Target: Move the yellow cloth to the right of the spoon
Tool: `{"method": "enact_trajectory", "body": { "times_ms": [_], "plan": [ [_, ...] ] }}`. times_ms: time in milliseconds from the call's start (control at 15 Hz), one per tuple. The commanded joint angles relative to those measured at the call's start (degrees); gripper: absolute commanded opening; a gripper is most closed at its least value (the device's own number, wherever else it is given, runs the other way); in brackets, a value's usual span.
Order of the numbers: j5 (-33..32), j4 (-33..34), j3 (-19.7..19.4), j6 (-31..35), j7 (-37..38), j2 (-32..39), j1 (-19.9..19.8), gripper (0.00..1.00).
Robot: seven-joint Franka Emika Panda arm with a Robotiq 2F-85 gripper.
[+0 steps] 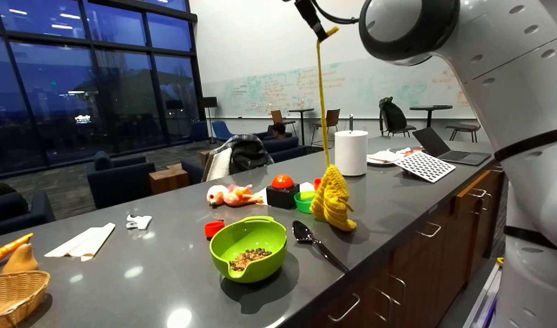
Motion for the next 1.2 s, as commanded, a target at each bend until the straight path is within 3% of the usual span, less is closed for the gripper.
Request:
{"method": "enact_trajectory", "body": {
  "times_ms": [0, 333, 533, 800, 1133],
  "plan": [
    [1.08, 1.23, -0.10, -0.85, 3.07, -2.48, 0.90, 0.01],
    [4.60, 3.49, -0.18, -0.63, 6.43, -3.36, -0.85, 0.01],
    [9.28, 1.00, -0.07, -0.36, 11.75, -6.77, -3.56, 0.01],
    [13.68, 1.33, -0.08, -0.51, 14.38, -8.11, -8.68, 0.01],
    [18.24, 2.67, -0.24, -0.21, 11.28, -6.22, -16.64, 0.01]
  ]
}}
